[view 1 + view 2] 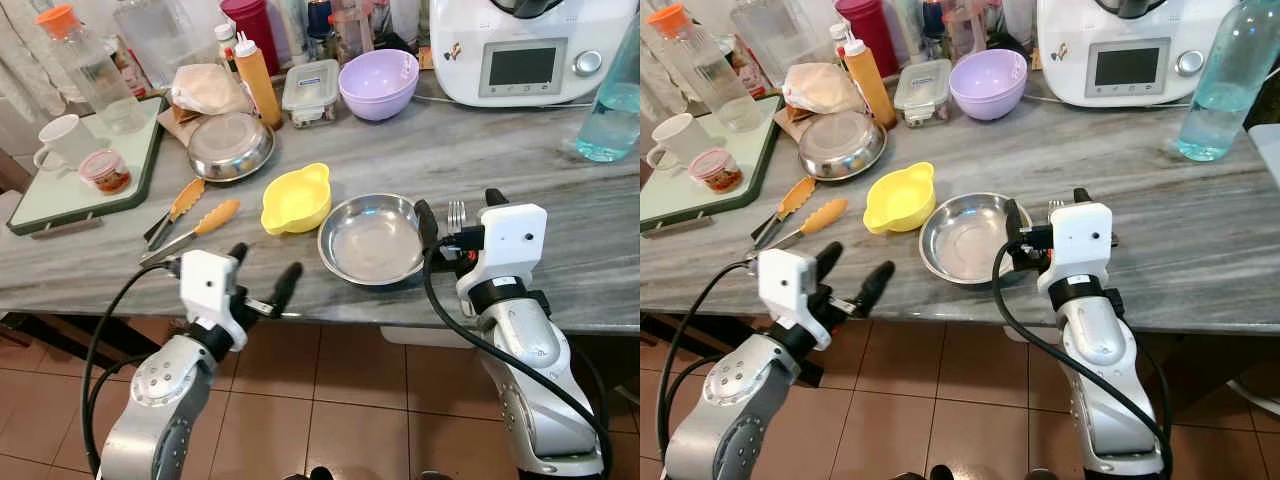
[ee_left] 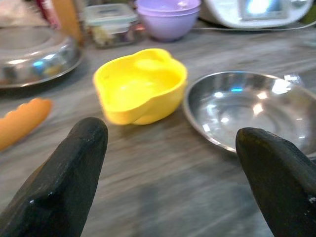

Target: Setting the table

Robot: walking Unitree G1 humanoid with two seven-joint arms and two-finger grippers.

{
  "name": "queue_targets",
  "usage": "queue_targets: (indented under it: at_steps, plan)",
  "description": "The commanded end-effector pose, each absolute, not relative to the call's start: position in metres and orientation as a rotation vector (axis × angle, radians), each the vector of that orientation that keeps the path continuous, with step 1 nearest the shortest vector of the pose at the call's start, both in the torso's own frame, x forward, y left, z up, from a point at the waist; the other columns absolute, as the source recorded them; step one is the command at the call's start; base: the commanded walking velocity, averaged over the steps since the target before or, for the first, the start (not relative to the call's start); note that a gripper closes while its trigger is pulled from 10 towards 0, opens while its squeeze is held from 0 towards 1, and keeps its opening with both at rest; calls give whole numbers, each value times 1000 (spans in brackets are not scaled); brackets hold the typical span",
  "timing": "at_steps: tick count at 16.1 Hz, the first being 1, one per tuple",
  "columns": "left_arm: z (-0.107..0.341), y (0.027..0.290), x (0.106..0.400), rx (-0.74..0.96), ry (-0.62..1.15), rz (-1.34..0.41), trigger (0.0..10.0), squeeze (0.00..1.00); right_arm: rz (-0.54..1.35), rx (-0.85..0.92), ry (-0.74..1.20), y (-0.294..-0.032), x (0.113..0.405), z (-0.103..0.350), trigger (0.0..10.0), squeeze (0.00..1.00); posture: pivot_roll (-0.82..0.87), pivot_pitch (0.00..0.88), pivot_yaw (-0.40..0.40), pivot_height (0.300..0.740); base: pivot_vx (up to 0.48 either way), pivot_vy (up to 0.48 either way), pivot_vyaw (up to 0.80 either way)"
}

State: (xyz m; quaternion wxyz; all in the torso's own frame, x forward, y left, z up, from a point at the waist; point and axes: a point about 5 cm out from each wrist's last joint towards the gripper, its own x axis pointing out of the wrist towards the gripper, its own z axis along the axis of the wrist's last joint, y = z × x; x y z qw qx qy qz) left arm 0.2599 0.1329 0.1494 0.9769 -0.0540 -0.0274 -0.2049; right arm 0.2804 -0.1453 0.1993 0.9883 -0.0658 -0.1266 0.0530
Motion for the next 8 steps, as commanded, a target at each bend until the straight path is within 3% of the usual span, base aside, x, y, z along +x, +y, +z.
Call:
queue_targets:
  at_steps: [1,8]
  plan:
    - [146,143,261,-103,-44,-350,10000,0,136,-127,-231,-139,280,194,10000,0,-220,156,191,740,0,0,0]
    - [146,158,270,-144,-45,-180,10000,0,41,-119,-169,-146,285,183,10000,0,-216,153,192,740,0,0,0]
